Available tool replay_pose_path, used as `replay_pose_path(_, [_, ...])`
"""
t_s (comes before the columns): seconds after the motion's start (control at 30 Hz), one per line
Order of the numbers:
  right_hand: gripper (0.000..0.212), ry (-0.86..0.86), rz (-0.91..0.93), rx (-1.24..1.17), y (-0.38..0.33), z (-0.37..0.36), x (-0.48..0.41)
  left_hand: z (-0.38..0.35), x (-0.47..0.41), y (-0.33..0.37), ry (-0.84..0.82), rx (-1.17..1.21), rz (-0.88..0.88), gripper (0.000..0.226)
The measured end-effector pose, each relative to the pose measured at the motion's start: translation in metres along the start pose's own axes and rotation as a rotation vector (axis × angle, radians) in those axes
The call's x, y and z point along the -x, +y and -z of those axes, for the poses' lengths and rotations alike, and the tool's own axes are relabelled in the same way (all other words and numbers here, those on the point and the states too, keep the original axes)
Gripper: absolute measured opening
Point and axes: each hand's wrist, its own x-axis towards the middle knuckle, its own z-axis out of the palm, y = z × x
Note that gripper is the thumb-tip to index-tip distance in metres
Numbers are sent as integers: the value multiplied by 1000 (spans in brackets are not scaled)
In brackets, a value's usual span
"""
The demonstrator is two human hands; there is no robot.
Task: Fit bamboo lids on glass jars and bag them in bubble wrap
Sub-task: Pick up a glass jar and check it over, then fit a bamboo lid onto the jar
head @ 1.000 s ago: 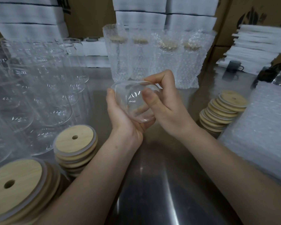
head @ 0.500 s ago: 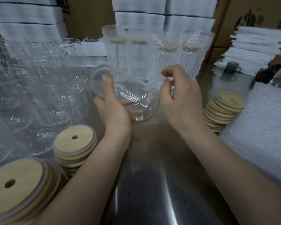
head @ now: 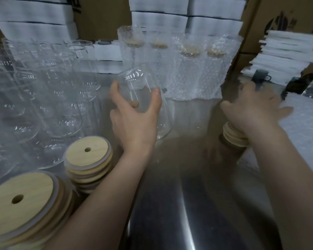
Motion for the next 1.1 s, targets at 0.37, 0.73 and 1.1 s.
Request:
replay_pose_path(0.37, [36, -103, 25, 74, 2, -5, -1, 2, 4, -1, -11, -75, -130, 89])
replay_pose_path(0.73, [40, 7, 156, -158, -3, 0, 2, 1, 1, -8, 21, -133, -181, 90])
replay_pose_path(1.1, [25, -421, -37, -1497, -33, -7, 25, 0, -3, -10, 60, -161, -219, 91])
